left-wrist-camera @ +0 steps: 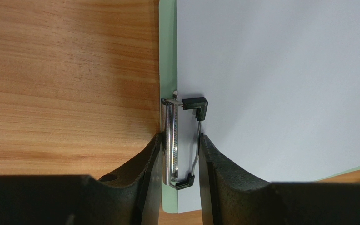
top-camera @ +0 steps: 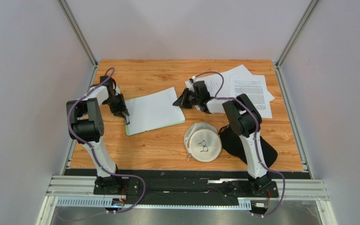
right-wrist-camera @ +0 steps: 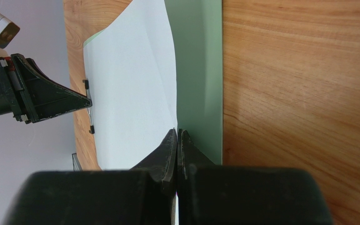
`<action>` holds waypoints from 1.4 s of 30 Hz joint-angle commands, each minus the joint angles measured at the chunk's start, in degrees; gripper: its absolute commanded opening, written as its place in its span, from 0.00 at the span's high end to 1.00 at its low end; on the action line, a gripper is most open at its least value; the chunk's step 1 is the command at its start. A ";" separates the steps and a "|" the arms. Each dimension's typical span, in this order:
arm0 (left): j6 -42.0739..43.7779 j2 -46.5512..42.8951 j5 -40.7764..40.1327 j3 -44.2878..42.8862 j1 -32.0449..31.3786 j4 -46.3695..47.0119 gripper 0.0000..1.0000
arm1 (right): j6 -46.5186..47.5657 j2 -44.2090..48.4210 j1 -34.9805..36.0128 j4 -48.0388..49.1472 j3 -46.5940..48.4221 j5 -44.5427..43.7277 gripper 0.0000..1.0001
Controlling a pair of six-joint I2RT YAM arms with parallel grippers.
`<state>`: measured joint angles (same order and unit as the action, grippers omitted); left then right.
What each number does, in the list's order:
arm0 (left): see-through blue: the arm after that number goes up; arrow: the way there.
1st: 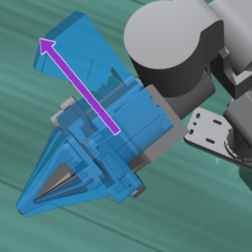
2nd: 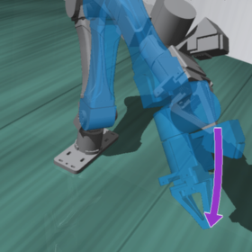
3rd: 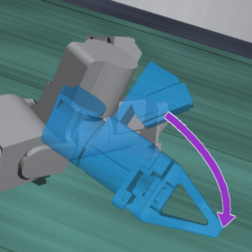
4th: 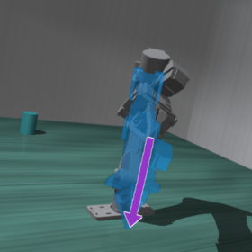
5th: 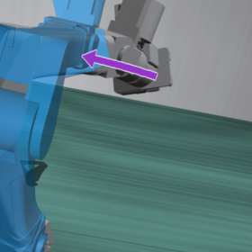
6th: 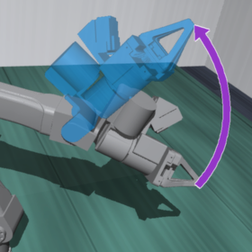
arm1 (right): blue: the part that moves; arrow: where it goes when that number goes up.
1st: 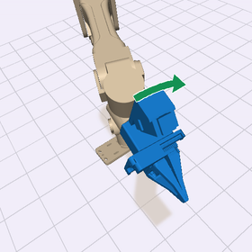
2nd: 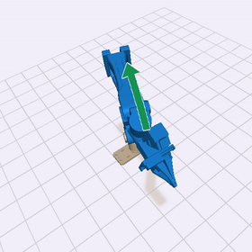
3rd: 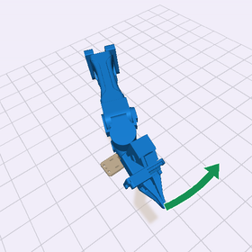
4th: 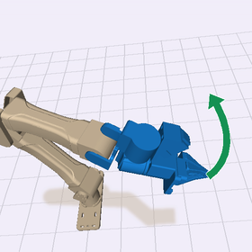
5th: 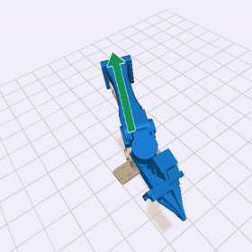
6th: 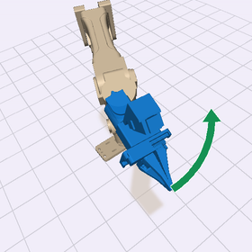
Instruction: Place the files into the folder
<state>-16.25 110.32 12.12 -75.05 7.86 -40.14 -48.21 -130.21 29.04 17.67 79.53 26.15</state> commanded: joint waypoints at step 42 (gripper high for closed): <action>-0.89 -2.74 0.01 -0.10 -0.39 0.94 1.00 | 0.65 3.91 2.16 -3.17 -3.41 -5.85 1.00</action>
<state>-16.45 110.28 11.66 -75.05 7.70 -40.14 -50.74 -128.86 30.74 18.24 77.25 23.81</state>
